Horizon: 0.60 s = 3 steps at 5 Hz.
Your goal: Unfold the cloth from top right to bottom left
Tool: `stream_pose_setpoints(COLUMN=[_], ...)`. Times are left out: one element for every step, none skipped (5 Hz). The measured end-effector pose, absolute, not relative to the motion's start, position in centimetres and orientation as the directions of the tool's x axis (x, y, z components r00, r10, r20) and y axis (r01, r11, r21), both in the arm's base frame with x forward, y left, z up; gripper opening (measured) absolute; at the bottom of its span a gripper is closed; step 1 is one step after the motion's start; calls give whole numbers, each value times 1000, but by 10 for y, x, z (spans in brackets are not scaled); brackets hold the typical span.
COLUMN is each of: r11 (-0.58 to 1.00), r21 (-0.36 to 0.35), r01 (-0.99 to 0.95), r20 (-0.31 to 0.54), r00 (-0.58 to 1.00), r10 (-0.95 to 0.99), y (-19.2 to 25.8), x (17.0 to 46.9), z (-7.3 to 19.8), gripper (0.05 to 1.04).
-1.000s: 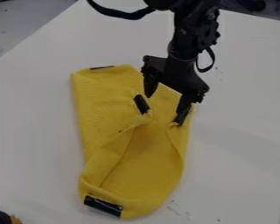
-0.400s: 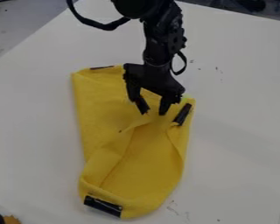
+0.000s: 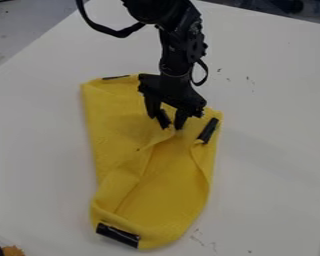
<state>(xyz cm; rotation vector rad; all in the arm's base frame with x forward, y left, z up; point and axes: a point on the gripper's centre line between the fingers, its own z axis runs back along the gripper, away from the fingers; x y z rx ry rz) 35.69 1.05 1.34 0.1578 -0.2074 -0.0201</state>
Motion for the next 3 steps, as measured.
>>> stream_pose_setpoints(r11=[987,985,982], r21=[159,170,188], r01=[-3,-23,-34], r20=[195,201,216], r00=[980,980,976], r10=[-28,-11,-7], y=[13,15,16], x=[357,357,353], z=[15,15,25], gripper=[366,162,70])
